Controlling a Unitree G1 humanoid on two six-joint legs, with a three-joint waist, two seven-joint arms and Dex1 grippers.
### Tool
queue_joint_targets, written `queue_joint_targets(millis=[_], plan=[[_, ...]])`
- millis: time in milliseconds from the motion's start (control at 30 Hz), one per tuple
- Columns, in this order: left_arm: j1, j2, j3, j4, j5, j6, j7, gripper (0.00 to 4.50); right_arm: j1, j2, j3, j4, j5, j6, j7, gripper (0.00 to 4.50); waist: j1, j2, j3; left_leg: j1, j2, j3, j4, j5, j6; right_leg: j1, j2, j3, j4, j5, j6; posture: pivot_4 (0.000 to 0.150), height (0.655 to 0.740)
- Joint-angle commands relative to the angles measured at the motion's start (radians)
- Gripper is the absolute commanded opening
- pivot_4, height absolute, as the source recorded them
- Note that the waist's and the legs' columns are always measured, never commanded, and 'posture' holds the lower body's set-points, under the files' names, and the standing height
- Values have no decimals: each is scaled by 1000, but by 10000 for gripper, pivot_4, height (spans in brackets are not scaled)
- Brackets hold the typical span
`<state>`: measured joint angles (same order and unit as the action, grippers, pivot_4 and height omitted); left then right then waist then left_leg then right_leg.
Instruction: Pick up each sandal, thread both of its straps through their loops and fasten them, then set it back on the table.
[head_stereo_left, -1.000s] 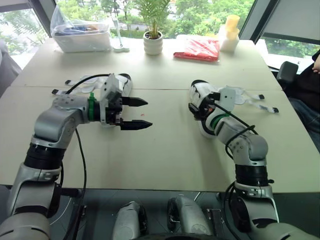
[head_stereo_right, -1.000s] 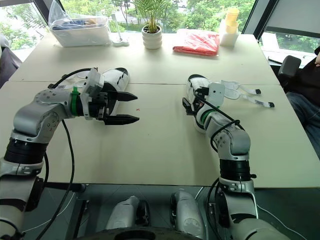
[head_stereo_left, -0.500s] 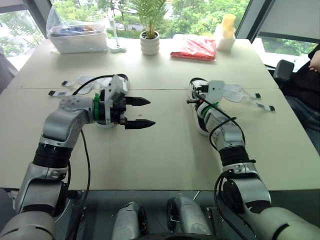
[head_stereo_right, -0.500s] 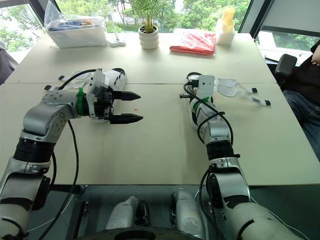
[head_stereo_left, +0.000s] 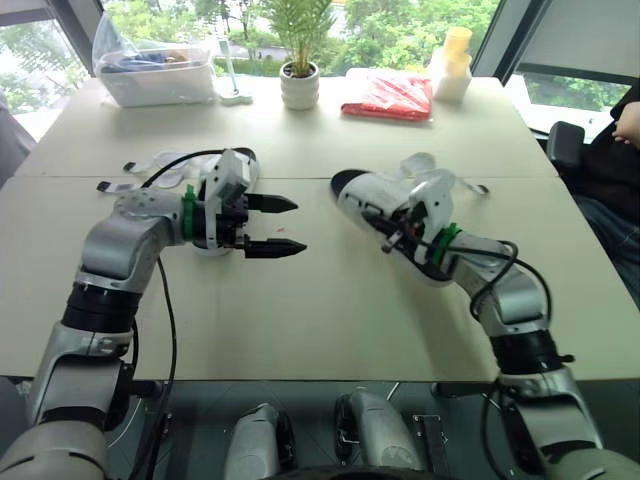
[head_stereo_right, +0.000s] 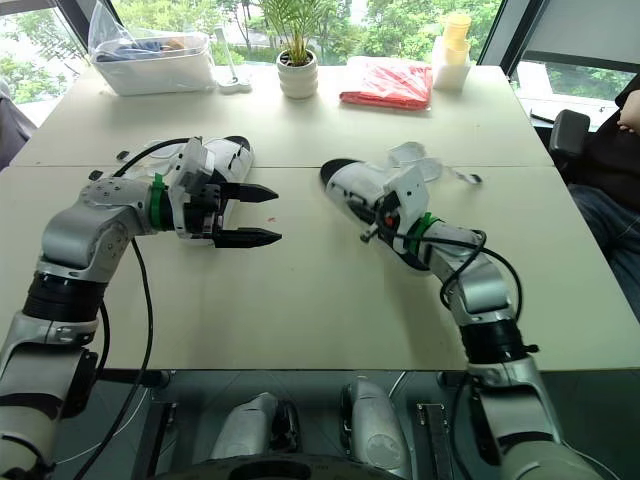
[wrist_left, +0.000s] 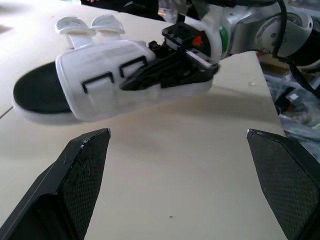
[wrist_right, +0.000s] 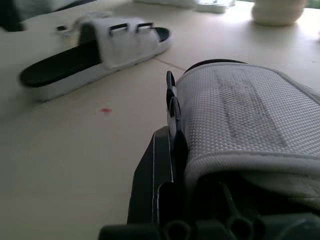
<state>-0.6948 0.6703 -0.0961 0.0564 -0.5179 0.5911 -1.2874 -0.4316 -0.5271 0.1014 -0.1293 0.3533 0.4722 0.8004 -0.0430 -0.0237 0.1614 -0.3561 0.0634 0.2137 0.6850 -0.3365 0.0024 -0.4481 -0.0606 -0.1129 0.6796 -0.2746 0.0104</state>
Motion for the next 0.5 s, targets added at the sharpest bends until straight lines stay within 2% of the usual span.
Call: queue_joint_targets(millis=[33, 233, 333, 500], plan=[[-20, 55, 15, -25, -26, 21, -76, 45000, 44, -112, 47, -188, 58, 0, 193, 410, 0, 0, 0, 0, 0, 0, 0, 0, 0, 0, 0, 0, 0, 0, 0, 1500, 7278], [-15, 102, -1, -8, -21, 31, -146, 45000, 120, -215, 98, -251, 50, -38, 326, 410, 1, -1, 0, 0, 0, 0, 1, 0, 0, 0, 0, 0, 0, 0, 0, 1500, 7278], [15, 115, -13, -56, -25, 37, -168, 45000, 135, -205, 136, -227, -5, -84, 316, 410, 0, -1, 0, 0, 0, 0, 1, 0, 0, 0, 0, 0, 0, 0, 0, 1500, 7278], [77, 123, -30, -103, -2, 9, -171, 45000, 159, -189, 154, -237, 1, -80, 320, 410, 1, -1, 1, 0, 0, 0, 1, 0, 0, 0, 0, 0, 0, 0, 0, 1500, 7278]])
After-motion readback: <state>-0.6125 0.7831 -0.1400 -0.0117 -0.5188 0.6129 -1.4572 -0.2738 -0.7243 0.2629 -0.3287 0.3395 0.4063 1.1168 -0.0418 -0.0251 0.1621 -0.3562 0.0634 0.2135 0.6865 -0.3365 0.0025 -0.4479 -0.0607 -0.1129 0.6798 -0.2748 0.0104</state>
